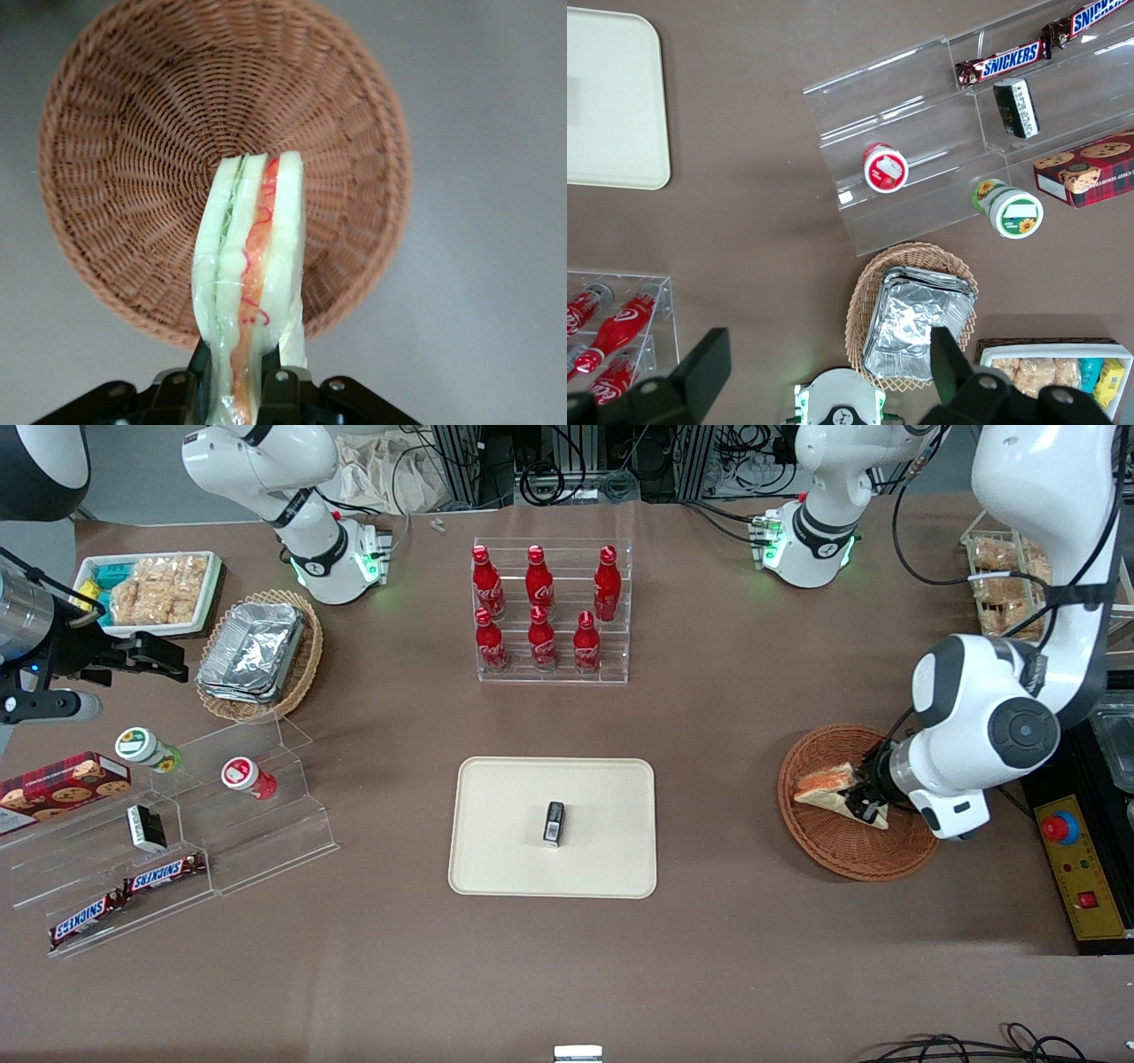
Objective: Place sandwich from basket to tray
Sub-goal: 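Lift the sandwich and carry it with the left gripper toward the tray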
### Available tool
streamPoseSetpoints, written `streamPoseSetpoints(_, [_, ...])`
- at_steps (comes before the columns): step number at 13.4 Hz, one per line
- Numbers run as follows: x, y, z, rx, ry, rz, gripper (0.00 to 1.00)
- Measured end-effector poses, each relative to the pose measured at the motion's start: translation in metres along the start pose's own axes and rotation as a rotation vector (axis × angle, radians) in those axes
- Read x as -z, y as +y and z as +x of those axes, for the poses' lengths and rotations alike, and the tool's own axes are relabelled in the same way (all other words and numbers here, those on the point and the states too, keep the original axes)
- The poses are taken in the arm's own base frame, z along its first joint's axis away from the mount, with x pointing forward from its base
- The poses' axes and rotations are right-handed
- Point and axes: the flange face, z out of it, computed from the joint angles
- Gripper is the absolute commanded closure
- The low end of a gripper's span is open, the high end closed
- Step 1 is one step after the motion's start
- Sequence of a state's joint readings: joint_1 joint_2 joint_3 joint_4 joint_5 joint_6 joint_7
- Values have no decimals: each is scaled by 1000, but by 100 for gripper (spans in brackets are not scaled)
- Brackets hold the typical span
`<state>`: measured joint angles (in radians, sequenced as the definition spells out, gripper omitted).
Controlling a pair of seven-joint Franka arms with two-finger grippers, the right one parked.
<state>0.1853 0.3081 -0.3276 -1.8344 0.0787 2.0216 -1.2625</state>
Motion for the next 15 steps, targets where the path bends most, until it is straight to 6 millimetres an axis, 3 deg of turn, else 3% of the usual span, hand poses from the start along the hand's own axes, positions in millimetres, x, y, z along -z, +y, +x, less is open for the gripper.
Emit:
streamPoseSetpoints(4, [67, 13, -47, -138, -15, 43, 100])
streamPoseSetpoints(6, [88, 21, -84, -259, -25, 43, 100])
streamPoseSetpoints(8, [102, 31, -135, -420, -30, 22, 100])
streamPoseSetpoints(11, [98, 42, -206, -674, 39, 26, 100])
streamPoseSetpoints(13, [81, 55, -245, -784, 98, 12, 100])
streamPoseSetpoints(15, [54, 69, -270, -883, 96, 1, 100])
